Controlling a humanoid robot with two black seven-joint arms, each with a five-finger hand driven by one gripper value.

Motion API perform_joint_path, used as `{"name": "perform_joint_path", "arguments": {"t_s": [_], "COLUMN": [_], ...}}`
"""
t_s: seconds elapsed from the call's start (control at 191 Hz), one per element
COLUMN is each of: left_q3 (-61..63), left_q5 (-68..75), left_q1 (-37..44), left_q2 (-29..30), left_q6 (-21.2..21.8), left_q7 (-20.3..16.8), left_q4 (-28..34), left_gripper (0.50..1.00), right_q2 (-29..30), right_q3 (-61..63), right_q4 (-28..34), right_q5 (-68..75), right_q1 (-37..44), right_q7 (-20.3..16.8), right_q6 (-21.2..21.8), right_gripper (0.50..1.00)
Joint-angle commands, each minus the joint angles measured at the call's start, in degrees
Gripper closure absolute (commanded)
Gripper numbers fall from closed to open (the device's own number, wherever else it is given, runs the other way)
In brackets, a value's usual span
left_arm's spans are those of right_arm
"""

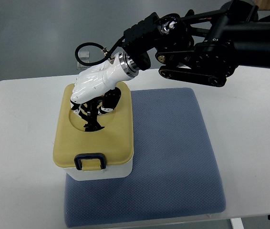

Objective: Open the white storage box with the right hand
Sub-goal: 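Lift the yellow lid up off the white box with the right hand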

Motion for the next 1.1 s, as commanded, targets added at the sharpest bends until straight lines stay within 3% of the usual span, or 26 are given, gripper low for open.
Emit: {"name": "perform_joint_path", "arguments": {"t_s": [0.0, 0.456, 0.885, 1.095], "left_q3": [0.0, 0.0, 0.0, 0.0], "left_q5": [0.0, 0.0, 0.0, 0.0], "left_q1": [0.0, 0.0, 0.0, 0.0], "left_q2": [0.0, 0.0, 0.0, 0.0], "left_q6": [0.0, 0.0, 0.0, 0.0], "left_q7": [0.0, 0.0, 0.0, 0.0], "left_q4": [0.0, 0.0, 0.0, 0.0], "left_gripper": [0.500, 0.500, 0.500, 0.500], "right_q2": [0.0, -1.7, -13.3, -19.2], "right_q3": [0.4, 4.7, 11.0, 10.9], "right_q4": [0.0, -0.2, -0.4, -0.4], "right_q5": [0.1, 1.1, 1.9, 1.9], "right_q1": [0.3, 1.8, -1.1, -3.8], "right_q7": [0.0, 0.0, 0.0, 0.0], "right_q6": [0.1, -0.1, -0.3, -3.3], "right_gripper": [1.000, 1.000, 1.000, 1.000]}}
